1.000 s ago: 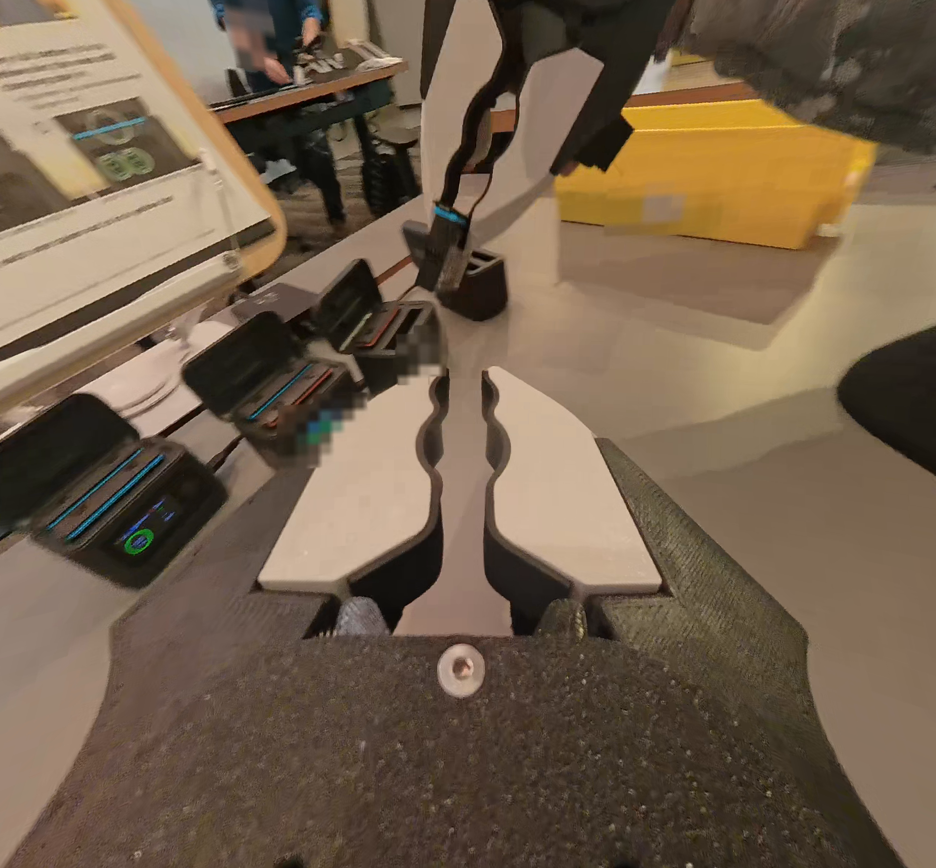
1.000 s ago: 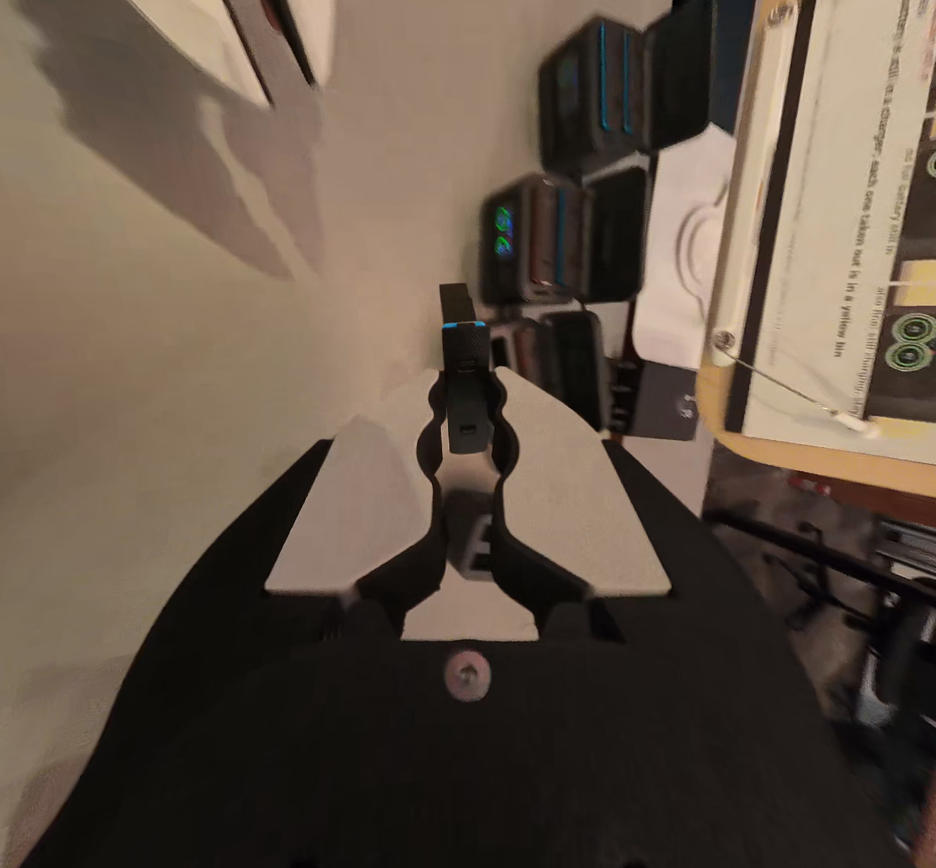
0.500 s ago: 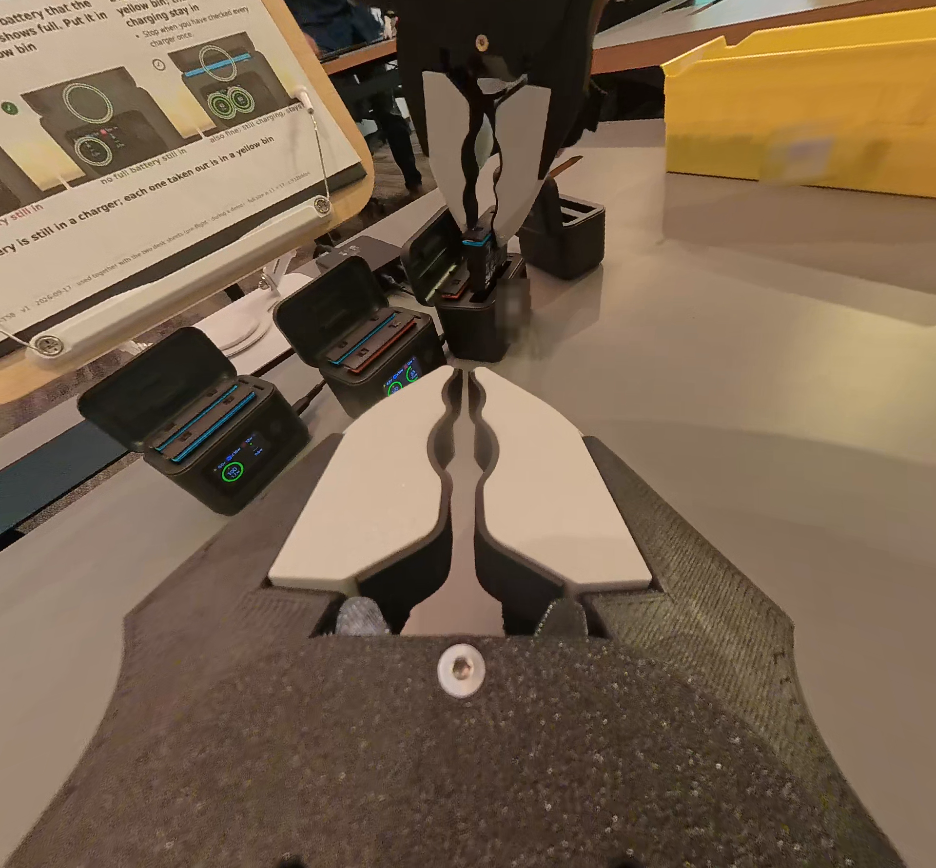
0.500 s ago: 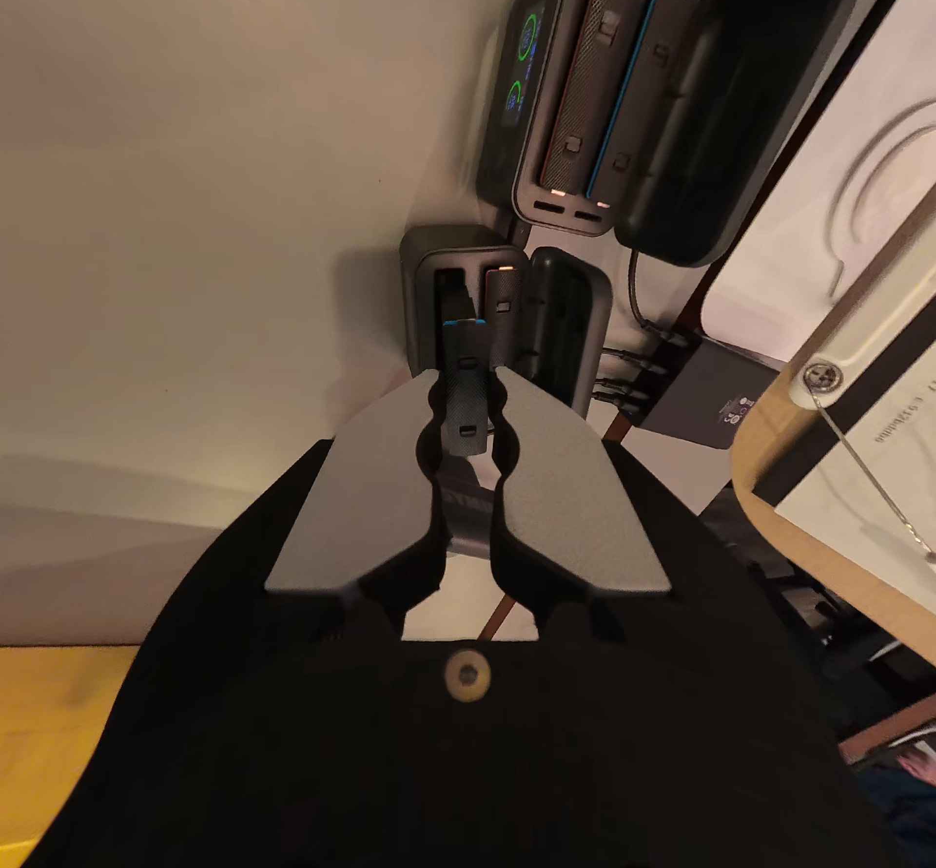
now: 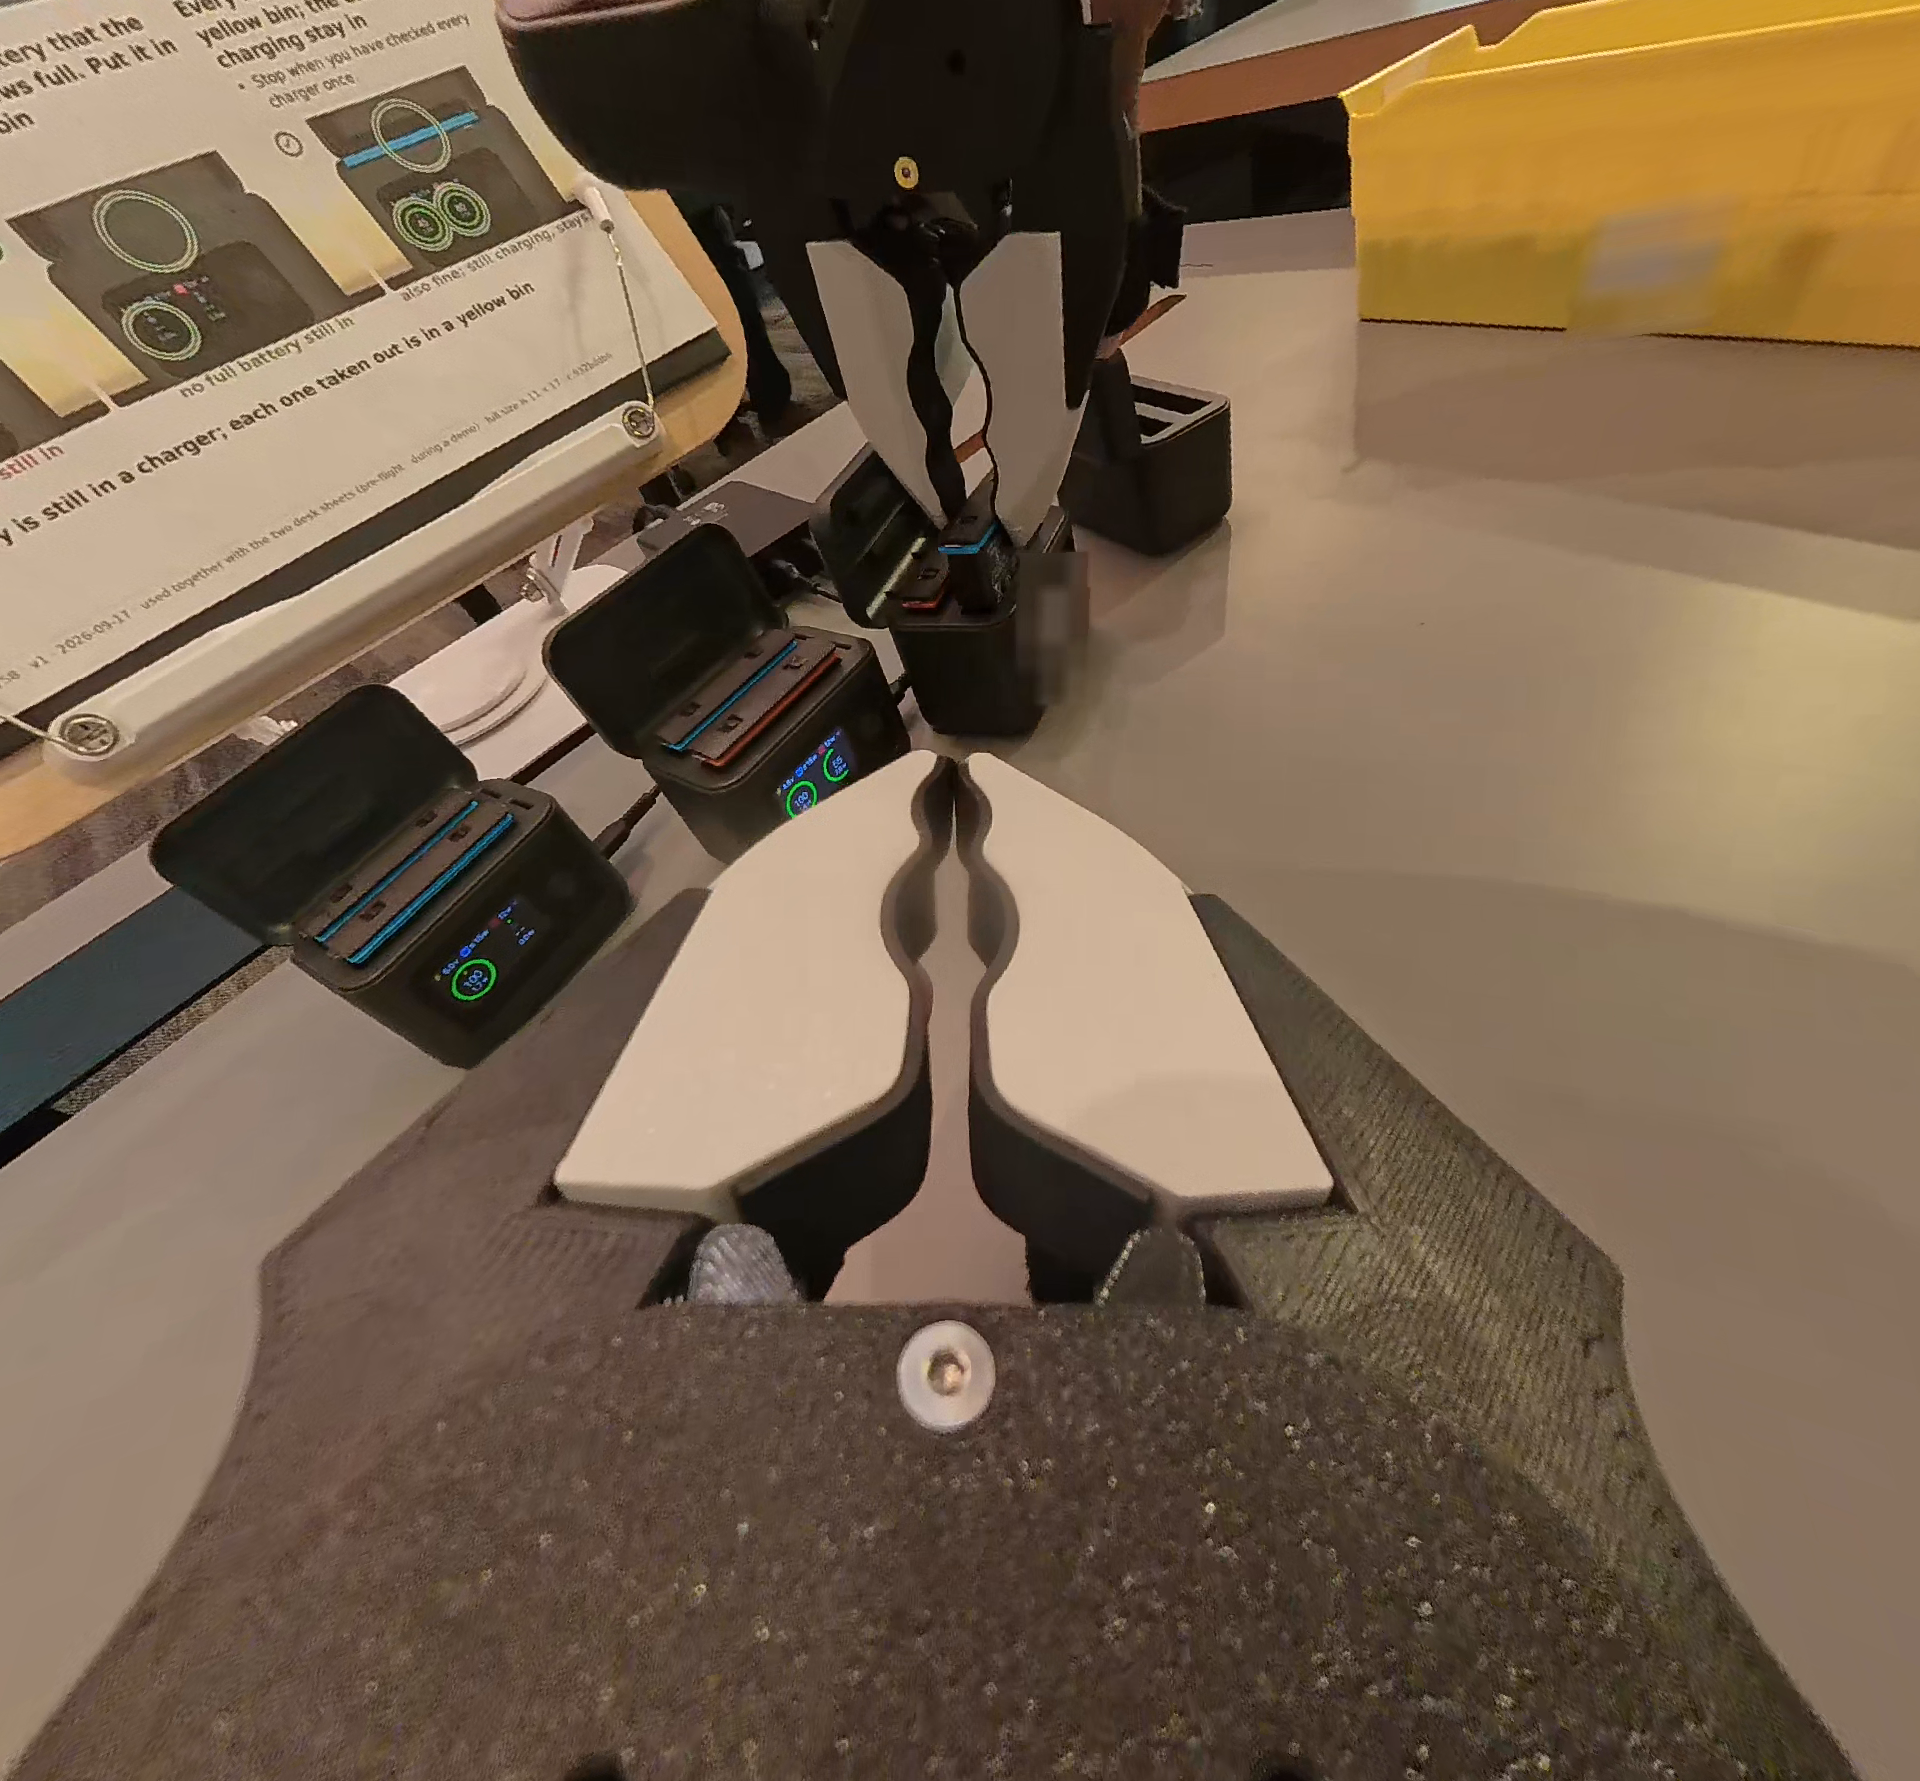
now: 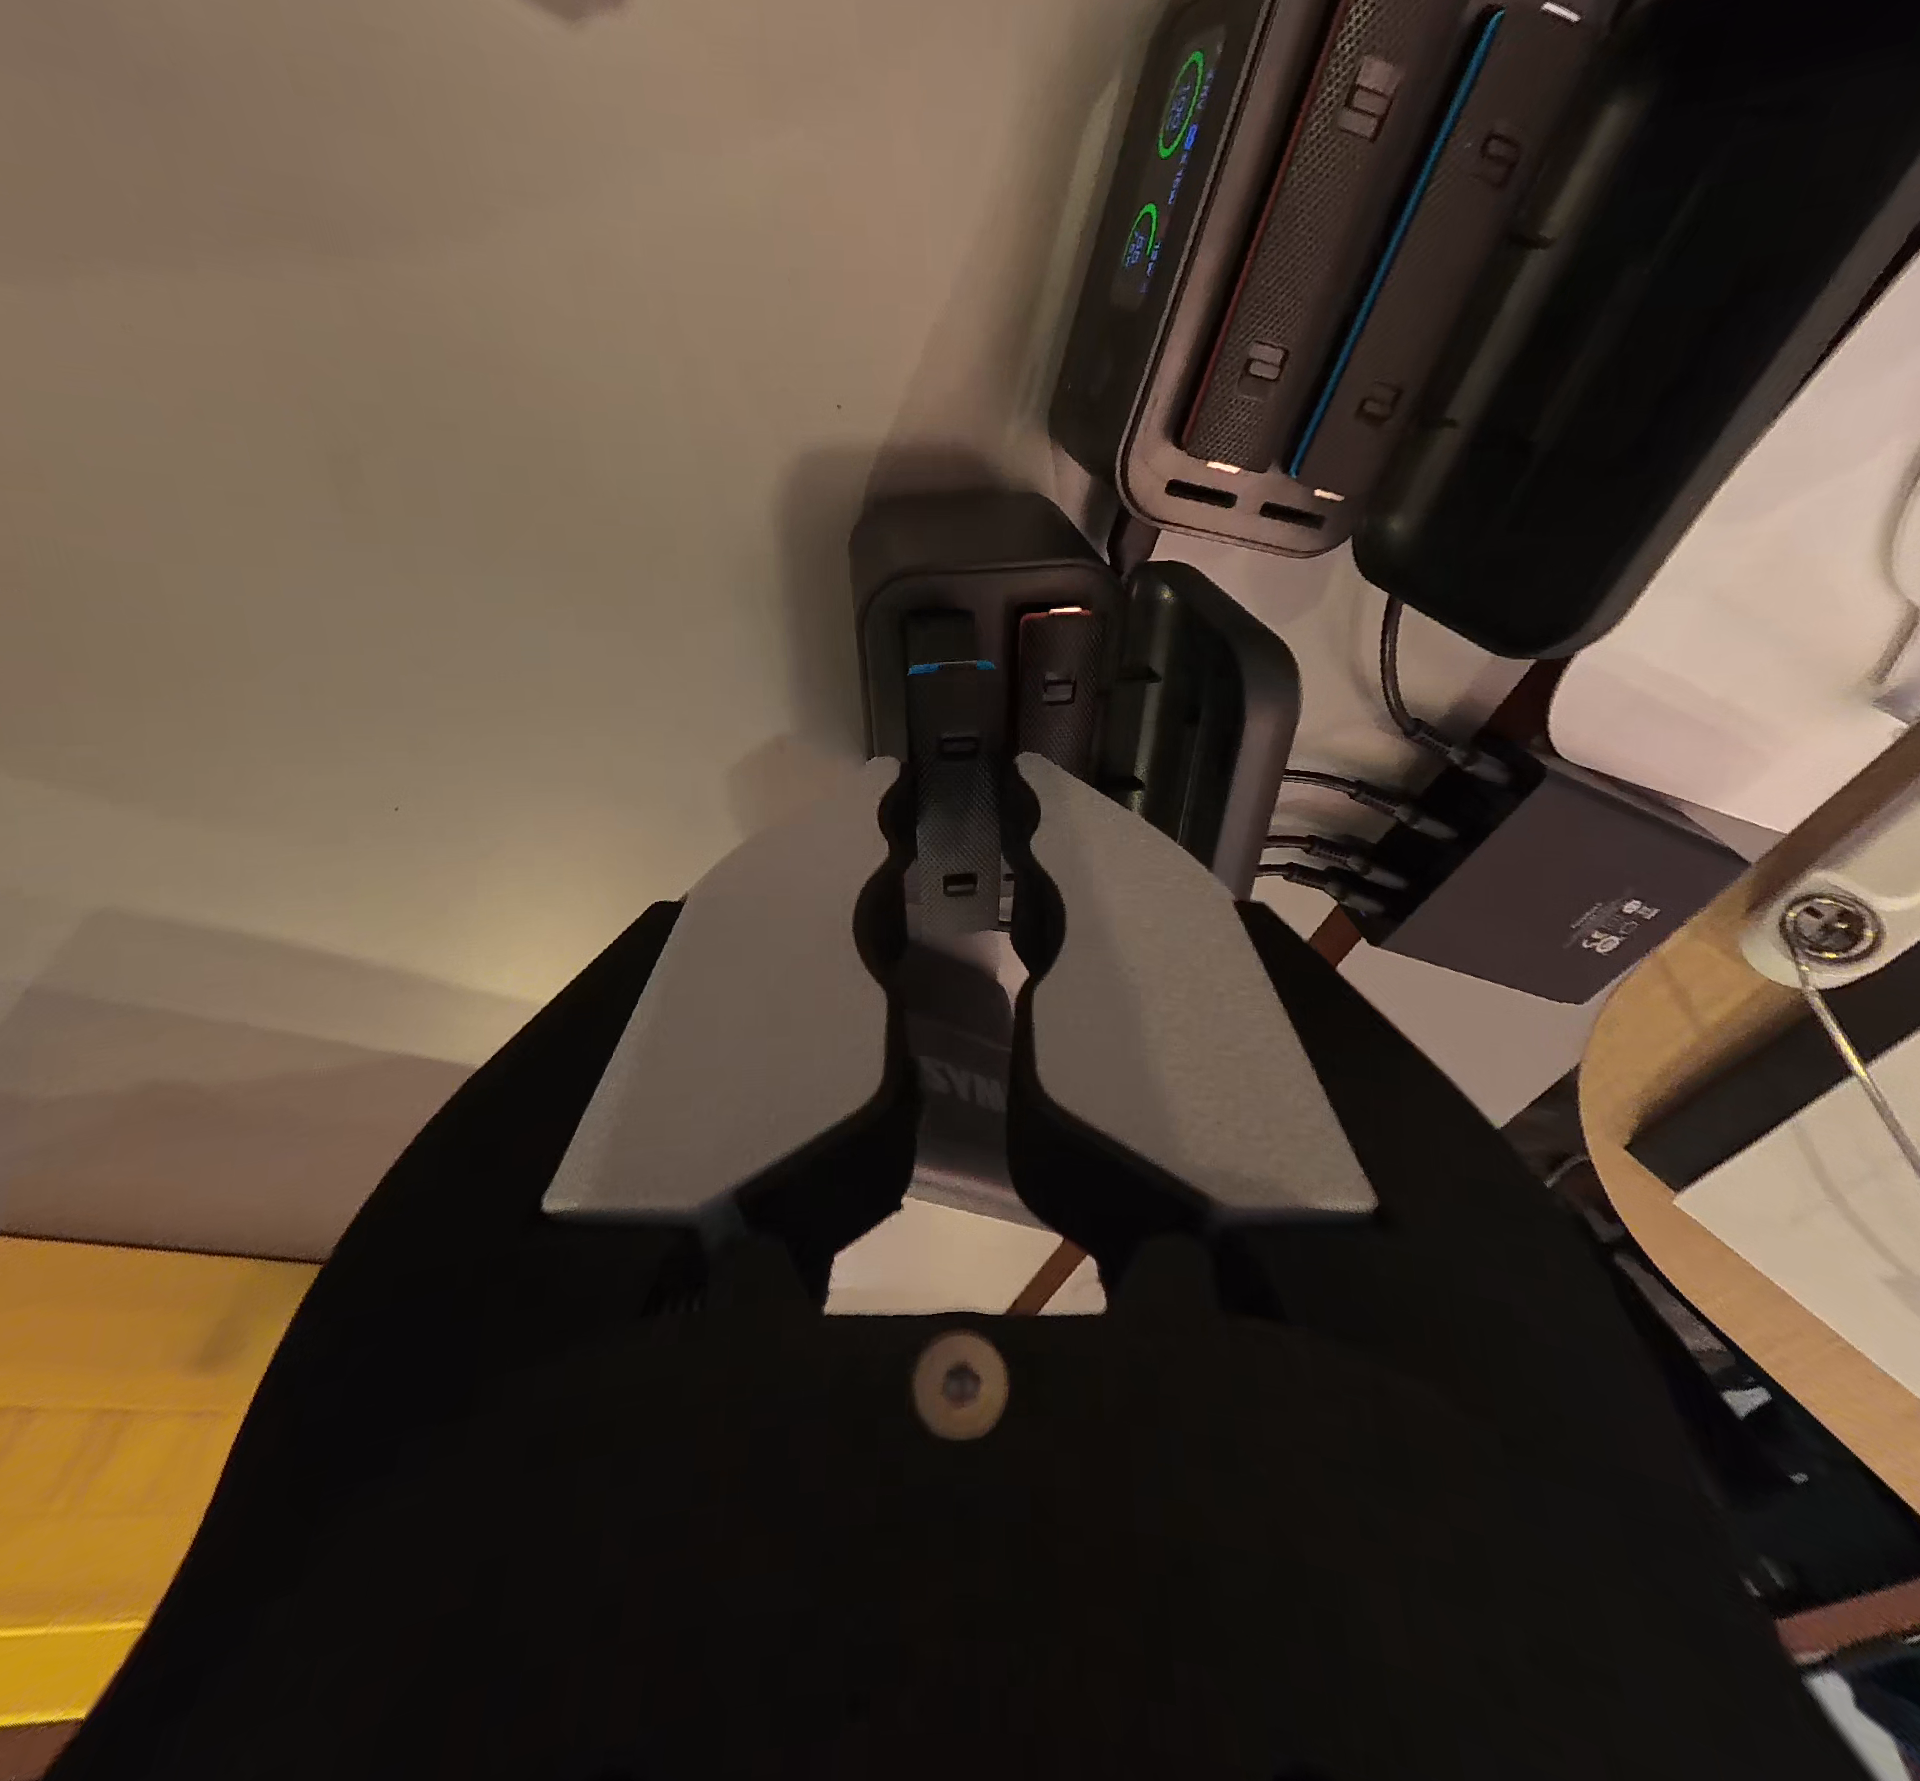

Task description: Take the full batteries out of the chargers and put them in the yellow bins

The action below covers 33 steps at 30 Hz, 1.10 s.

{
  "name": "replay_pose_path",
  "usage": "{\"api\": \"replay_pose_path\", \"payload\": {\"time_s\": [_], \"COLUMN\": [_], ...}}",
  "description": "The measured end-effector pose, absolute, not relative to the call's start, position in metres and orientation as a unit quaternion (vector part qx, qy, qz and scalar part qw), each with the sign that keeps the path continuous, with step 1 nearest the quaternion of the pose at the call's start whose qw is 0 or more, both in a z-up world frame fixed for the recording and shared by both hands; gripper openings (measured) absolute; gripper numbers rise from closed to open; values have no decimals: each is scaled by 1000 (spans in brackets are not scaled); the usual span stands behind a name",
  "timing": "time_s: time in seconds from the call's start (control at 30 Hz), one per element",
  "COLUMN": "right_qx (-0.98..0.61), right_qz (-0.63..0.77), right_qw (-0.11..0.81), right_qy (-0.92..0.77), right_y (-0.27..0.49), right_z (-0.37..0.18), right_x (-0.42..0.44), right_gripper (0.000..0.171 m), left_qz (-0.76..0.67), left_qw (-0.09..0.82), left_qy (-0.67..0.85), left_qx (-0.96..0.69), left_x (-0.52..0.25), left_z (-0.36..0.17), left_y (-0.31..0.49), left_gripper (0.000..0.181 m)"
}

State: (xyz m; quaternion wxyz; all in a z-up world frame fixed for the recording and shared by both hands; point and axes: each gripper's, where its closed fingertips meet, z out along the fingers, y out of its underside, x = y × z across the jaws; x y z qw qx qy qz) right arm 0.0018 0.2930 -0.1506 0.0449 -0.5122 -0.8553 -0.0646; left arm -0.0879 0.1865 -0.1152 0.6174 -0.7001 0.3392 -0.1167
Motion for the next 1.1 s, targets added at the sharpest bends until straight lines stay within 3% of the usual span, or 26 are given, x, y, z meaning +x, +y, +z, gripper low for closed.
{"api": "replay_pose_path", "payload": {"time_s": [0.03,0.77,1.1], "right_qx": [-513,-498,-540], "right_qz": [-67,-182,-113], "right_qw": [46,-55,-12], "right_qy": [-855,-846,-834], "right_y": [293,295,292], "right_z": [-151,-155,-146], "right_x": [2,7,3], "right_gripper": [15,14,18], "left_qz": [-117,-96,-91], "left_qw": [616,604,598], "left_qy": [340,379,391], "left_qx": [-701,-694,-693], "left_x": [-88,-78,-75], "left_z": [-116,-125,-129], "left_y": [187,181,179], "left_gripper": [0,0,0]}}
